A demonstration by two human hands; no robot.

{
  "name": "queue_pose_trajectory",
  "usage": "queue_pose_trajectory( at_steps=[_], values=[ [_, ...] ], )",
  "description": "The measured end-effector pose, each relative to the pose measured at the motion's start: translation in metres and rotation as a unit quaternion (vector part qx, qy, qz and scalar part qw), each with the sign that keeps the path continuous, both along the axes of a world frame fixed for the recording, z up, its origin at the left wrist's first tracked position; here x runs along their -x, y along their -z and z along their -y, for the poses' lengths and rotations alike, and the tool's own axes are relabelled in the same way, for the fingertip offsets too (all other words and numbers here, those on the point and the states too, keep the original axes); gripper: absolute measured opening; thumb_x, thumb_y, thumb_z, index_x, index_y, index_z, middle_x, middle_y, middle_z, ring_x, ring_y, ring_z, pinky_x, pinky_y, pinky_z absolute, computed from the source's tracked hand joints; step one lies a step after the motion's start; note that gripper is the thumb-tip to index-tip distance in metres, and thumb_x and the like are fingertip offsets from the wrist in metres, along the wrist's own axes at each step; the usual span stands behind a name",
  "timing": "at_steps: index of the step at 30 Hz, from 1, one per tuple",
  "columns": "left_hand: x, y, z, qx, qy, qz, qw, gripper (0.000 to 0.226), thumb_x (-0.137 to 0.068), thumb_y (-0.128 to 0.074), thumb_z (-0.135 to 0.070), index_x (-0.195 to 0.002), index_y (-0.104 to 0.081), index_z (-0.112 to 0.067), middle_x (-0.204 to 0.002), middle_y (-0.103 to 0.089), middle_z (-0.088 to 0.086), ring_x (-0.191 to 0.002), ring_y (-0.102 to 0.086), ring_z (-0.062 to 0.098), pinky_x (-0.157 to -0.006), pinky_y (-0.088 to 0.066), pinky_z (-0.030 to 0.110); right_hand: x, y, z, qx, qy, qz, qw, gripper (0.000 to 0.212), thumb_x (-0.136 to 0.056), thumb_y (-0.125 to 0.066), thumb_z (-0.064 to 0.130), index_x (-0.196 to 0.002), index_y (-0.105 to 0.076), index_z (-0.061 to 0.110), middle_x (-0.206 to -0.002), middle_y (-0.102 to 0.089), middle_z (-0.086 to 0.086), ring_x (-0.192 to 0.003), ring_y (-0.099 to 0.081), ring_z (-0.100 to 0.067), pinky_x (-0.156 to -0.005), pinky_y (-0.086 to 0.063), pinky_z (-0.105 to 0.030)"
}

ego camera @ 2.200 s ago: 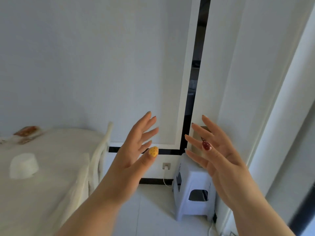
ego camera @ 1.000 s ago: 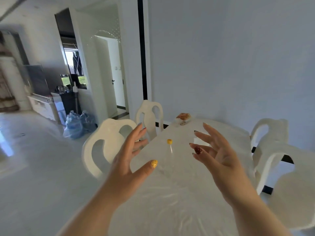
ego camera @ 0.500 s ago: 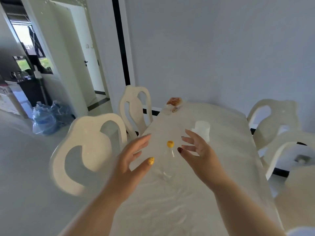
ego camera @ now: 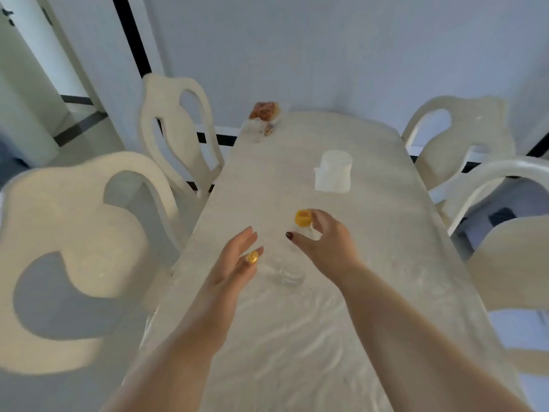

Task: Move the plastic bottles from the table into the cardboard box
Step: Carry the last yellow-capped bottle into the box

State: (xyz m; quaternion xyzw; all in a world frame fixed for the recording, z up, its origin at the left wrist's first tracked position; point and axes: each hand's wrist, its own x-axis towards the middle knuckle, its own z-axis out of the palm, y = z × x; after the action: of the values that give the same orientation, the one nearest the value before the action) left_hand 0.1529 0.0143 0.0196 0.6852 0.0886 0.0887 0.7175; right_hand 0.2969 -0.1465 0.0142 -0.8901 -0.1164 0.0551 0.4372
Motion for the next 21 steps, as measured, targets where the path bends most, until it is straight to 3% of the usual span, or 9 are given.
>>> queue_pose_trajectory(
  at_steps=[3, 6, 12, 15, 18, 21],
  values=[
    [-0.005, 0.020, -0.006, 0.089, 0.006, -0.047, 0.995, 0.064, -0.076, -0.062, -0.060, -0.136, -0.053, -0.040, -0.144, -0.057, -0.015, -0.129, -0.057, 0.008, -0.106, -0.042, 0.038, -0.004, 0.012, -0.011, -0.008, 0.036, 0.010, 0.999, 0.038, -0.073, -0.071, 0.056, -0.105, -0.061, 0.037, -0.089, -0.059, 0.023, -0.092, -0.058, -0.007, -0.071, -0.040, -0.021],
    [-0.006, 0.029, -0.010, 0.145, 0.002, -0.092, 0.985, 0.060, -0.078, -0.058, -0.054, -0.134, -0.052, -0.034, -0.146, -0.055, -0.009, -0.127, -0.059, 0.010, -0.105, -0.044, 0.038, -0.004, 0.014, -0.016, -0.016, 0.054, 0.013, 0.998, 0.020, -0.084, -0.070, 0.044, -0.098, -0.062, 0.032, -0.086, -0.062, 0.019, -0.091, -0.061, -0.013, -0.069, -0.043, -0.024],
    [-0.006, 0.039, -0.021, 0.234, -0.009, -0.194, 0.953, 0.069, -0.086, -0.063, -0.050, -0.146, -0.045, -0.020, -0.151, -0.049, 0.002, -0.131, -0.053, 0.021, -0.113, -0.037, 0.045, 0.020, -0.007, -0.010, -0.056, 0.070, 0.040, 0.995, 0.017, -0.089, -0.068, 0.038, -0.101, -0.065, 0.026, -0.100, -0.069, 0.013, -0.104, -0.064, -0.012, -0.081, -0.049, -0.029],
    [-0.011, 0.038, -0.019, 0.263, -0.001, -0.247, 0.933, 0.066, -0.098, -0.040, -0.053, -0.151, -0.038, -0.013, -0.156, -0.042, 0.007, -0.138, -0.046, 0.026, -0.111, -0.036, 0.043, 0.038, -0.038, 0.001, -0.079, 0.086, 0.081, 0.990, 0.018, -0.087, -0.068, 0.041, -0.096, -0.067, 0.025, -0.095, -0.071, 0.013, -0.101, -0.065, -0.008, -0.079, -0.051, -0.033],
    [-0.015, 0.032, -0.006, 0.296, 0.025, -0.280, 0.913, 0.072, -0.099, -0.037, -0.055, -0.151, -0.035, -0.006, -0.158, -0.039, 0.013, -0.144, -0.040, 0.029, -0.112, -0.032, 0.045, 0.058, -0.076, 0.019, -0.084, 0.096, 0.126, 0.984, 0.026, -0.083, -0.063, 0.050, -0.090, -0.066, 0.026, -0.090, -0.072, 0.011, -0.096, -0.066, -0.003, -0.073, -0.051, -0.029],
    [-0.017, 0.024, 0.014, 0.334, 0.059, -0.295, 0.893, 0.075, -0.097, -0.040, -0.056, -0.147, -0.040, 0.000, -0.154, -0.043, 0.019, -0.142, -0.042, 0.031, -0.117, -0.030, 0.046, 0.079, -0.111, 0.037, -0.075, 0.106, 0.160, 0.979, 0.033, -0.080, -0.059, 0.057, -0.088, -0.067, 0.026, -0.089, -0.072, 0.005, -0.090, -0.067, -0.014, -0.077, -0.052, -0.031]
  ],
)
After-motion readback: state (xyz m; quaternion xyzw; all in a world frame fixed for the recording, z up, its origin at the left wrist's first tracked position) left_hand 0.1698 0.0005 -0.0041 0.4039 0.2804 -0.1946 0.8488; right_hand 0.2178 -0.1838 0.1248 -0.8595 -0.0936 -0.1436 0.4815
